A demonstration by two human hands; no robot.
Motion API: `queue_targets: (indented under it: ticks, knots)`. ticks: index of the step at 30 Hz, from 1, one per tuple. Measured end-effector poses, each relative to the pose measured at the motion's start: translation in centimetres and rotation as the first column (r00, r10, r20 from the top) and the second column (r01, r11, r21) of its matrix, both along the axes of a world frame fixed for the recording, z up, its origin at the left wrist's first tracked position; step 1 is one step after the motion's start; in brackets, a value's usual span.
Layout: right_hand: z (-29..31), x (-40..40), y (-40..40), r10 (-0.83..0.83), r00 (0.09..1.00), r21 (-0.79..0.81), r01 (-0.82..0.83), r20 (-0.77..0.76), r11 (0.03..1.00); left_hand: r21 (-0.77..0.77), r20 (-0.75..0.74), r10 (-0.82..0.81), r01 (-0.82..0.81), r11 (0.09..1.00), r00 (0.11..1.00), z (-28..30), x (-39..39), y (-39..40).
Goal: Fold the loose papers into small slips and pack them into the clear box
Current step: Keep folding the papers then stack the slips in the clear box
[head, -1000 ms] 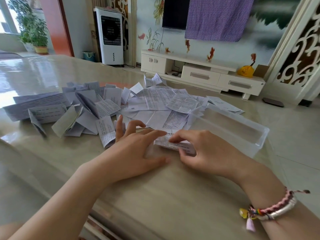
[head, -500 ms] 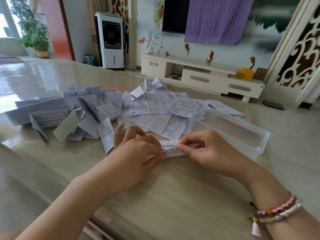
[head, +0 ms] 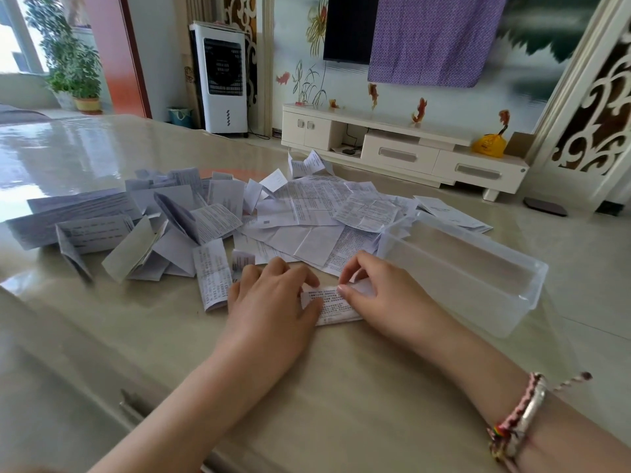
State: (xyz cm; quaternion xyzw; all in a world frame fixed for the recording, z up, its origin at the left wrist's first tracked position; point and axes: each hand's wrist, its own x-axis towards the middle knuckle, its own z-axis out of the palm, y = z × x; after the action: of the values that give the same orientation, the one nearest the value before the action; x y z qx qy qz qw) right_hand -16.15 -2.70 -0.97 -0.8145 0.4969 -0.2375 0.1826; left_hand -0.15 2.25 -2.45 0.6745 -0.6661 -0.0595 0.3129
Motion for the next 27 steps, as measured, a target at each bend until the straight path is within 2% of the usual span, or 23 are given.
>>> queue_targets:
  ticks: [19,27]
  knots:
    - [-1.0,0.8,-0.3,0.031,0.990,-0.184,-0.056,-0.137,0.981,-0.113,0.070,0.022,-0.014,0.994,0.997,0.0,-0.1,-0.8]
    - [-1.0,1.1,-0.2,-0.022,0.984,-0.191,-0.012,-0.175,0.981,-0.186,0.352,-0.003,0.073,0.980,0.936,-0.4,-0.6,-0.6]
